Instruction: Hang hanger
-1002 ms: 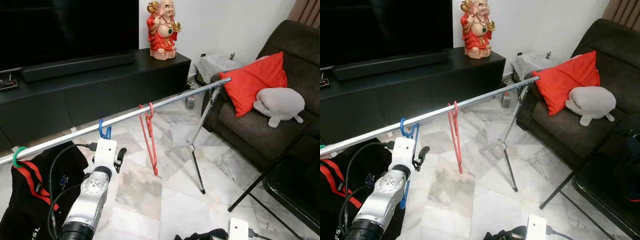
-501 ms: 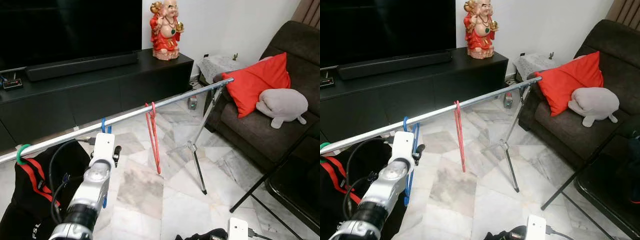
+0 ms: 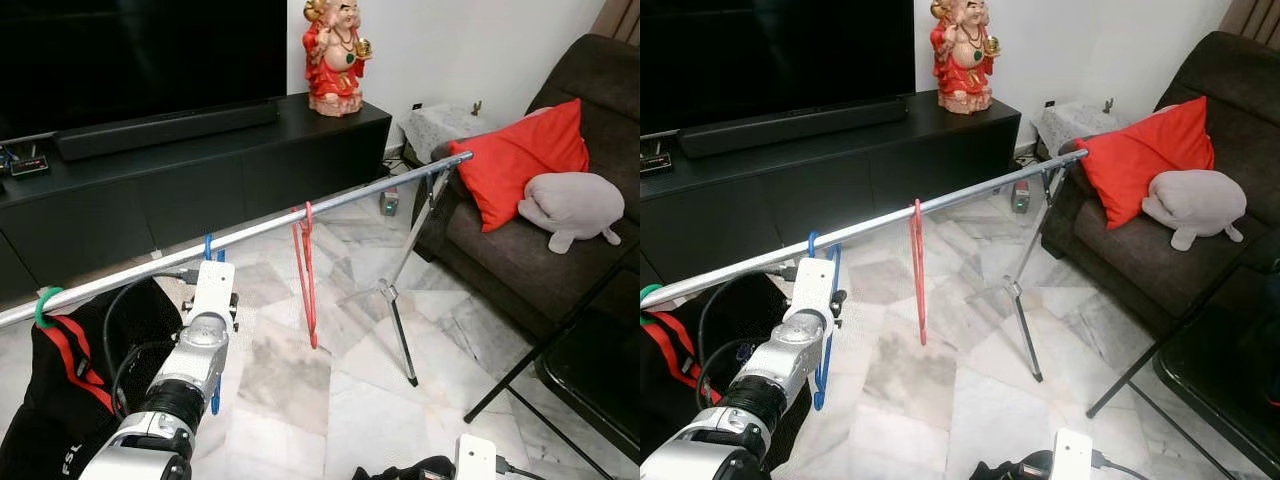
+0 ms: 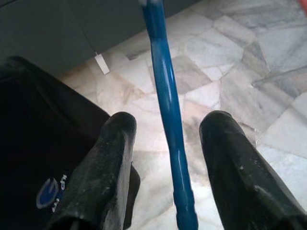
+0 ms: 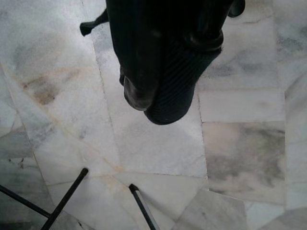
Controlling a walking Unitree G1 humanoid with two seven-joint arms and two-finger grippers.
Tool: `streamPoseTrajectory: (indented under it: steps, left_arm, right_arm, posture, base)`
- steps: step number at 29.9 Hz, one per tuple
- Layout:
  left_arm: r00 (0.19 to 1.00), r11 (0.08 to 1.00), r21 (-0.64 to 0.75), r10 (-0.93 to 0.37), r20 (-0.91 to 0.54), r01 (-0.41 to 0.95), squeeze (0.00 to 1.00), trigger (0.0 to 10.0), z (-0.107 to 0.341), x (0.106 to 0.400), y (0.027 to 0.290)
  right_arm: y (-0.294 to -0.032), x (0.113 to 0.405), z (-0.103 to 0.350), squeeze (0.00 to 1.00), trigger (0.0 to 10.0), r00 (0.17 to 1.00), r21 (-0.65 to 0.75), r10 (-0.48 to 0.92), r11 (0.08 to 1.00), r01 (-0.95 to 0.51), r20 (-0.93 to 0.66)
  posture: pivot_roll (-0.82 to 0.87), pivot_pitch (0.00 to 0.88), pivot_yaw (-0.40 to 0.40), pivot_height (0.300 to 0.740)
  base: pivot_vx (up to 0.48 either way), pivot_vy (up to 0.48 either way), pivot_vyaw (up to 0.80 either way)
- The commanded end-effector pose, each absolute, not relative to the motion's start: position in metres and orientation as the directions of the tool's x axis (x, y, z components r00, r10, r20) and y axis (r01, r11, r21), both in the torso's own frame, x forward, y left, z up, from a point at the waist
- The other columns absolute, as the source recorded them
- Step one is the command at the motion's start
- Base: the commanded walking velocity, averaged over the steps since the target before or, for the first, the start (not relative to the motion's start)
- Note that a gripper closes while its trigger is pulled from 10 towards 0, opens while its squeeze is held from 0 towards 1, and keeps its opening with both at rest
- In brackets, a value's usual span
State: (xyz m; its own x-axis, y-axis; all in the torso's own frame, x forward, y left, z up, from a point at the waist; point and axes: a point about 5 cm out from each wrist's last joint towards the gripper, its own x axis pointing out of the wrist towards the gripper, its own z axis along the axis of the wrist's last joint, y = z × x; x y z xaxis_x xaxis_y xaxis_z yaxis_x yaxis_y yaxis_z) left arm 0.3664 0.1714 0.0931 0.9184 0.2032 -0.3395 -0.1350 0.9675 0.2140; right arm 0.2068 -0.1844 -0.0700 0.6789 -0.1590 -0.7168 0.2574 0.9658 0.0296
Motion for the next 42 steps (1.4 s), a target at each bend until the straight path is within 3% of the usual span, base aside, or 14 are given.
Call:
streamPoseTrajectory:
  steps: [1,27,32,42]
  left_arm:
    - [0.922,0.966,0.226,0.199,-0.331,-0.127,0.00,0.0,0.097,0.370,0.168]
    - [0.924,0.970,0.212,0.186,-0.333,-0.119,0.00,0.0,0.093,0.370,0.164]
    - [0.950,0.973,0.155,0.205,-0.235,-0.172,0.00,0.0,0.105,0.372,0.167]
    - [0.966,0.978,0.124,0.190,-0.173,-0.170,0.00,0.0,0.107,0.366,0.173]
  right_arm:
    - [-0.188,0.211,-0.067,0.00,10.0,0.694,0.024,-0.175,0.963,0.267,-0.699]
    - [-0.191,0.207,-0.069,0.00,10.0,0.679,0.019,-0.170,0.965,0.261,-0.714]
    - [-0.192,0.208,-0.068,0.00,10.0,0.680,0.017,-0.168,0.966,0.257,-0.714]
    - [-0.193,0.209,-0.068,0.00,10.0,0.681,0.012,-0.167,0.968,0.251,-0.713]
  posture:
    - [0.13,0.000,-0.037,0.740]
    - [0.12,0.000,-0.046,0.740]
    - [0.12,0.000,-0.053,0.740]
    - [0.13,0.000,-0.063,0.740]
  base:
    - [0.000,0.000,0.00]
    - [0.000,0.000,0.00]
    - [0.000,0.000,0.00]
    - [0.000,0.000,0.00]
